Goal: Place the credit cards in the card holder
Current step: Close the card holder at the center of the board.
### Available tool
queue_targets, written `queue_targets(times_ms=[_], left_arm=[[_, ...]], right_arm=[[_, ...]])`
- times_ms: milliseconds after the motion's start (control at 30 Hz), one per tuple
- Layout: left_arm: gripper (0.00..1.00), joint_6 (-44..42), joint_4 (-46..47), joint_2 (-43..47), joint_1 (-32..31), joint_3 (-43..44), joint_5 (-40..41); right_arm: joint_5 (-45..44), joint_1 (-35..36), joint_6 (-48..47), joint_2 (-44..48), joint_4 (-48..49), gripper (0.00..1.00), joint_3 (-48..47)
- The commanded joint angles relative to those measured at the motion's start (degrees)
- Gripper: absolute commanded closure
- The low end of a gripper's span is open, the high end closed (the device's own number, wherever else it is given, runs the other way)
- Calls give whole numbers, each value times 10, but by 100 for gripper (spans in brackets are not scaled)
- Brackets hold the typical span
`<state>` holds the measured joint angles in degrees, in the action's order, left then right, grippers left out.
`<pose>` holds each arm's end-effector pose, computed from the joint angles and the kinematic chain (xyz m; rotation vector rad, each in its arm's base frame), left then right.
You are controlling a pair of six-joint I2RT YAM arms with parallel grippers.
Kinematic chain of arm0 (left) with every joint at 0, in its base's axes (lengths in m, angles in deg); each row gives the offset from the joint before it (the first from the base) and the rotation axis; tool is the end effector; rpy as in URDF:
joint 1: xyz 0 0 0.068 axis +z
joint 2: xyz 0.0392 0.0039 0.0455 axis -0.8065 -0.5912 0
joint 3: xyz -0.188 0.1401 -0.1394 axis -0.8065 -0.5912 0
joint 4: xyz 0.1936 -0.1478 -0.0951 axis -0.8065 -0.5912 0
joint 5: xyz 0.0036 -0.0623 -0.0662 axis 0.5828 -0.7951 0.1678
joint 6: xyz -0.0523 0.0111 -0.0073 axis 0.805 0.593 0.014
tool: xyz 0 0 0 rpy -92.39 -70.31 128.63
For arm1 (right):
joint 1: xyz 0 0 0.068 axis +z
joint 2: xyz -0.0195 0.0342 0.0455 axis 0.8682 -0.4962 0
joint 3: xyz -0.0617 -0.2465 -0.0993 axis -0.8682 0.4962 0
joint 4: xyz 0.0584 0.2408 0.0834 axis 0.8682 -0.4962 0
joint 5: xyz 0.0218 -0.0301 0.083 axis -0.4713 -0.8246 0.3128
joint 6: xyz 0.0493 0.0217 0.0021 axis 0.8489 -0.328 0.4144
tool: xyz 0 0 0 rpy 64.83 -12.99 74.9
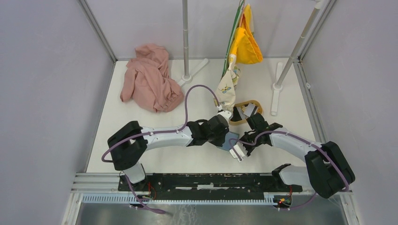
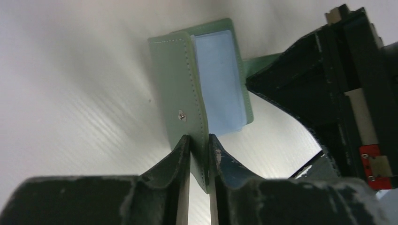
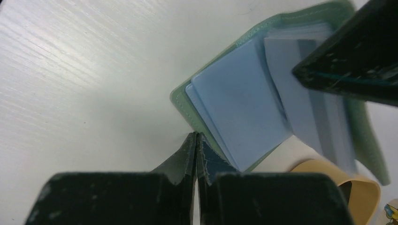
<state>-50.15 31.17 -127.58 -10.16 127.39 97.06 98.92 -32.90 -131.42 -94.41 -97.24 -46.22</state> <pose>0.1586 -0.3129 0.1973 0.6727 2.4124 -0.5589 0.1592 0.1053 0.1441 -2.2928 1.0808 0.4435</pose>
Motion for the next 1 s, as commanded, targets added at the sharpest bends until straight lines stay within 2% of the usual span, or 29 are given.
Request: queue_targets(times_ms=[0, 167, 300, 433, 500, 567, 667, 833, 967], left_arm=[[72, -4, 96, -26, -7, 4, -98], [57, -1, 110, -41, -6, 4, -109], [52, -1, 120, -48, -4, -1, -110], [50, 4, 142, -54, 4, -11, -111], [53, 9, 159, -53, 11, -20, -119], [62, 15, 174, -54, 20, -30, -134], [69, 22, 193, -60, 29, -43, -150], [82, 29, 214, -76, 37, -50, -166], [84, 33, 224, -76, 40, -56, -168]], right_arm=[[-28, 5, 19, -12, 47, 95, 13], [-29, 5, 21, -1, 45, 94, 11], [-24, -2, 18, 11, 32, 94, 7], [-2, -26, -4, 29, -5, 93, -5], [20, -43, -20, 38, -30, 92, -14], [46, -60, -30, 43, -58, 91, -28], [91, -78, -10, 45, -68, 90, -43], [146, -75, 177, 46, 92, 89, -6], [92, -52, 255, 31, 179, 90, 15]])
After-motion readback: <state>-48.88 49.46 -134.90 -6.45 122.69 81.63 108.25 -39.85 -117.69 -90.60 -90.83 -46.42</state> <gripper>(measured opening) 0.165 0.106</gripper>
